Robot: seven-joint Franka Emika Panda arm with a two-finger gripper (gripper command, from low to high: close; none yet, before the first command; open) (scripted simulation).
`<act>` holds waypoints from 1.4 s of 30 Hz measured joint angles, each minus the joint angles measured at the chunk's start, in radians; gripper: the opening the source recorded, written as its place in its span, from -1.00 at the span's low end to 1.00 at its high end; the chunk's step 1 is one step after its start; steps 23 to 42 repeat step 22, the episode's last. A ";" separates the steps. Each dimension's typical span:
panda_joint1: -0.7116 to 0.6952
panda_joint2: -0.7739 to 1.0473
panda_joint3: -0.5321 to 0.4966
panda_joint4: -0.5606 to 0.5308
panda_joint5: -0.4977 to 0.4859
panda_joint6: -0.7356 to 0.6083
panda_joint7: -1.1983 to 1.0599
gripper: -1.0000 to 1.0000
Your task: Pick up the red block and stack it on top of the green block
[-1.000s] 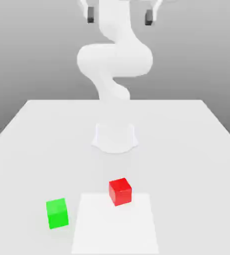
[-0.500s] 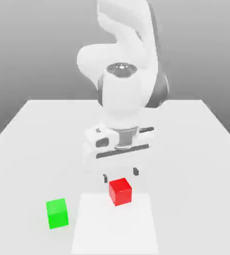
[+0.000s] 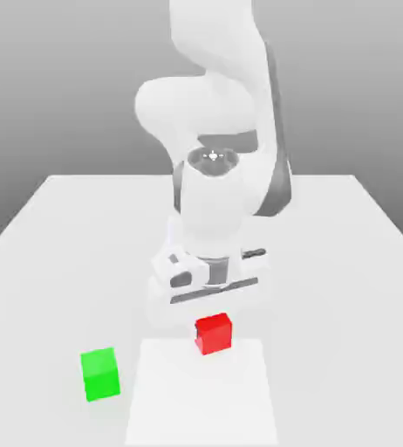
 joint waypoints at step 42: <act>-0.260 0.149 -0.144 0.284 0.084 -0.138 -0.144 1.00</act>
